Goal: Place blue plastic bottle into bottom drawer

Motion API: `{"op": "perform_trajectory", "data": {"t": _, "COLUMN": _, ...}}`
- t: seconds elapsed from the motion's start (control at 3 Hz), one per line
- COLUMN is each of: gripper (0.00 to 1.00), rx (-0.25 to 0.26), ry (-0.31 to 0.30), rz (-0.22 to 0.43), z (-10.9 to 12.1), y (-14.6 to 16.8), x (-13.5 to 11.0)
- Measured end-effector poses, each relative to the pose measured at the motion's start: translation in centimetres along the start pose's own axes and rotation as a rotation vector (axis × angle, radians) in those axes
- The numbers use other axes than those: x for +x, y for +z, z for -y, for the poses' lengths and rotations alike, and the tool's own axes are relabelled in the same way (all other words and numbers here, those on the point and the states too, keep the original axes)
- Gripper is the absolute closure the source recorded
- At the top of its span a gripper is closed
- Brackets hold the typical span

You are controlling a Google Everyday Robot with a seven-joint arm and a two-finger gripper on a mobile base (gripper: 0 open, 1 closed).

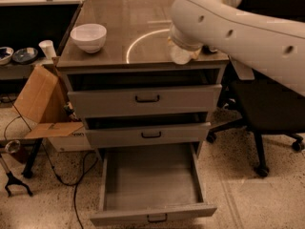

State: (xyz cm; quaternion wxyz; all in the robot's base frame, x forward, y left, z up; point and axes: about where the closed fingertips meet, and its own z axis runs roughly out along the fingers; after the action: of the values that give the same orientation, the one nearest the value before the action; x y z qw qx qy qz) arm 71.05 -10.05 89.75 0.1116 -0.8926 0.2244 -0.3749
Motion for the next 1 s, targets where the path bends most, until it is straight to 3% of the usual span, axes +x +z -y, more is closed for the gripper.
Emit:
{"op": "perform_trajectory", "data": {"t": 0.33, "gripper": 1.0, "rx": 0.094, "ry": 0.141, "rz": -0.093, "z": -3.4, "y": -5.3, "x": 1.0}}
{"op": "perform_trajectory", "data": {"t": 1.0, "gripper": 1.0, "rx": 0.244, "ry": 0.268, "rz": -0.201, "z": -11.0, "y": -12.3, "x": 3.2}}
